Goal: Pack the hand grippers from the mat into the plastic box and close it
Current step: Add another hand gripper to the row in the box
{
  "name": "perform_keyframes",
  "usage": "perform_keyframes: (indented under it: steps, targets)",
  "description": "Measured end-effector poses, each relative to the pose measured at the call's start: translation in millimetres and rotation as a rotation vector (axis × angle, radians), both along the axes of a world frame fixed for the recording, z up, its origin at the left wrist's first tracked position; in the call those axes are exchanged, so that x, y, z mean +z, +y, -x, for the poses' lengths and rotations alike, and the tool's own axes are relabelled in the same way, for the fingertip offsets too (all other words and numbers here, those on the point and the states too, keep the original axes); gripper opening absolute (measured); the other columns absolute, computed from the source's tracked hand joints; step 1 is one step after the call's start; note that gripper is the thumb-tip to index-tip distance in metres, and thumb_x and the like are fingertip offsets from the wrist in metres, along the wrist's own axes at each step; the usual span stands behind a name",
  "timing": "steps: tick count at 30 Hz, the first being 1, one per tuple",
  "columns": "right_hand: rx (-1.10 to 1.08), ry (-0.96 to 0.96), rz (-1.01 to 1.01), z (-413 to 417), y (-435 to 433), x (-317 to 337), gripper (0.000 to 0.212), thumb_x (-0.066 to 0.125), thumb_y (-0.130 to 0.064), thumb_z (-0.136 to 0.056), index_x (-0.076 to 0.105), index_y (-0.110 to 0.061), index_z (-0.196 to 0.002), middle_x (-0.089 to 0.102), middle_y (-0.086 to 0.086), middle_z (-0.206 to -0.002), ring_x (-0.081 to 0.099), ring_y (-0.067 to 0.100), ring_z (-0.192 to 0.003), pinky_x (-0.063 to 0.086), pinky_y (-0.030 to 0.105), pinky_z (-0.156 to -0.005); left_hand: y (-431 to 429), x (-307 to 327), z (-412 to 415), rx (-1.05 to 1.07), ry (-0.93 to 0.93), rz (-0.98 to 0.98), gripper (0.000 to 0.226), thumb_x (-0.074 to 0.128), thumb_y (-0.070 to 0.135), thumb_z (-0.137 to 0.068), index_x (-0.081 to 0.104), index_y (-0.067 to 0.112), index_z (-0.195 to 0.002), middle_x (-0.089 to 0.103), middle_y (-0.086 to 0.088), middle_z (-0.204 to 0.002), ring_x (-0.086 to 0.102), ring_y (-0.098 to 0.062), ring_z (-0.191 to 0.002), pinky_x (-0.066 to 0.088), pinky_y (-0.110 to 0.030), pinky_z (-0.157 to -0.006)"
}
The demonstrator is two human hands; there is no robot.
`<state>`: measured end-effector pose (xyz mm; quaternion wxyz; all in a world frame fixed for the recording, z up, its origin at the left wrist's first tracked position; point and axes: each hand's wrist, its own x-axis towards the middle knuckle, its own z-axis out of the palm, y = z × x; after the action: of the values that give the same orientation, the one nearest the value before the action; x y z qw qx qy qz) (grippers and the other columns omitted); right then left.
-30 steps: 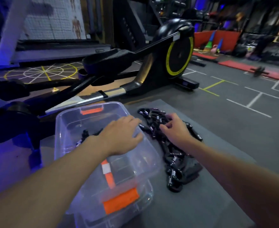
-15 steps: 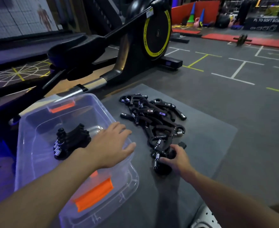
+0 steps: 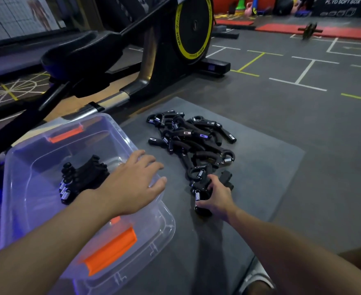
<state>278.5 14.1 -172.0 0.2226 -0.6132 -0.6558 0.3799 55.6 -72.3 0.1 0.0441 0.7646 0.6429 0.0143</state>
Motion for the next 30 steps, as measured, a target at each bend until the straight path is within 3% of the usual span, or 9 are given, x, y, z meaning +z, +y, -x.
perform_keyframes:
  steps: [4, 8, 12, 14, 15, 19, 26, 30]
  targets:
    - [-0.006, 0.015, -0.03, -2, -7, 4, 0.08, 0.082, -0.033, -0.054, 0.042, -0.032, -0.123, 0.051, -0.013, -0.088, 0.053, 0.026, -0.096, 0.047, 0.039, -0.089, 0, 1, 1, -0.005, -0.002, 0.002, 0.083, 0.007, 0.067, -0.079, 0.046, 0.026, -0.138, 0.043, 0.009, -0.142, 0.018, -0.017, -0.143, 0.034, -0.043, -0.111]
    - [-0.053, 0.103, -0.091, 1, -9, 16, 0.066, 0.086, -0.028, -0.059, 0.04, -0.032, -0.107, 0.054, -0.011, -0.09, 0.054, 0.018, -0.09, 0.045, 0.029, -0.079, -1, 5, 3, -0.01, -0.042, -0.015, 0.078, 0.01, 0.066, -0.081, 0.05, 0.025, -0.134, 0.046, 0.009, -0.137, 0.028, -0.013, -0.137, 0.033, -0.037, -0.11]
    - [-0.062, 0.19, -0.142, 16, -9, 47, 0.065, 0.085, -0.025, -0.065, 0.038, -0.033, -0.108, 0.054, -0.006, -0.1, 0.053, 0.015, -0.086, 0.042, 0.021, -0.067, -2, 19, 2, 0.049, -0.13, -0.031, 0.055, 0.028, 0.053, -0.094, 0.051, 0.022, -0.134, 0.049, 0.008, -0.136, 0.041, -0.013, -0.129, 0.036, -0.035, -0.105]
    - [-0.046, 0.233, -0.175, 26, -8, 65, 0.067, 0.085, -0.027, -0.064, 0.039, -0.032, -0.112, 0.053, -0.009, -0.1, 0.055, 0.016, -0.087, 0.048, 0.025, -0.071, -2, 27, 5, 0.079, -0.182, -0.067, 0.041, 0.037, 0.041, -0.1, 0.051, 0.021, -0.134, 0.051, 0.006, -0.136, 0.043, -0.015, -0.128, 0.037, -0.035, -0.105]
    - [-0.038, 0.256, -0.188, 30, -8, 73, 0.069, 0.086, -0.028, -0.063, 0.039, -0.032, -0.114, 0.053, -0.01, -0.101, 0.056, 0.016, -0.089, 0.05, 0.027, -0.074, -2, 31, 6, 0.092, -0.206, -0.085, 0.039, 0.039, 0.038, -0.101, 0.051, 0.021, -0.134, 0.051, 0.006, -0.136, 0.044, -0.015, -0.127, 0.037, -0.035, -0.105]
    - [0.008, 0.353, -0.271, 43, -9, 111, 0.072, 0.089, -0.028, -0.062, 0.039, -0.035, -0.113, 0.055, -0.006, -0.105, 0.054, 0.013, -0.089, 0.042, 0.017, -0.069, -5, 44, 11, 0.126, -0.294, -0.152, 0.036, 0.043, 0.035, -0.1, 0.054, 0.021, -0.132, 0.055, 0.004, -0.133, 0.048, -0.015, -0.123, 0.04, -0.037, -0.103]
    - [0.11, 0.462, -0.367, 70, -19, 176, 0.072, 0.089, -0.027, -0.063, 0.04, -0.034, -0.116, 0.058, -0.007, -0.105, 0.054, 0.004, -0.081, 0.048, 0.022, -0.074, -15, 70, 31, 0.218, -0.452, -0.241, 0.033, 0.05, 0.039, -0.095, 0.053, 0.031, -0.127, 0.063, 0.013, -0.118, 0.06, -0.013, -0.107, 0.049, -0.042, -0.094]
    - [0.198, 0.495, -0.417, 93, -31, 204, 0.067, 0.087, -0.036, -0.058, 0.041, -0.043, -0.106, 0.06, -0.007, -0.103, 0.063, 0.017, -0.083, 0.057, 0.046, -0.076, -21, 90, 43, 0.27, -0.588, -0.327, 0.036, 0.055, 0.034, -0.094, 0.052, 0.028, -0.129, 0.061, 0.017, -0.103, 0.062, -0.009, -0.091, 0.051, -0.038, -0.089]
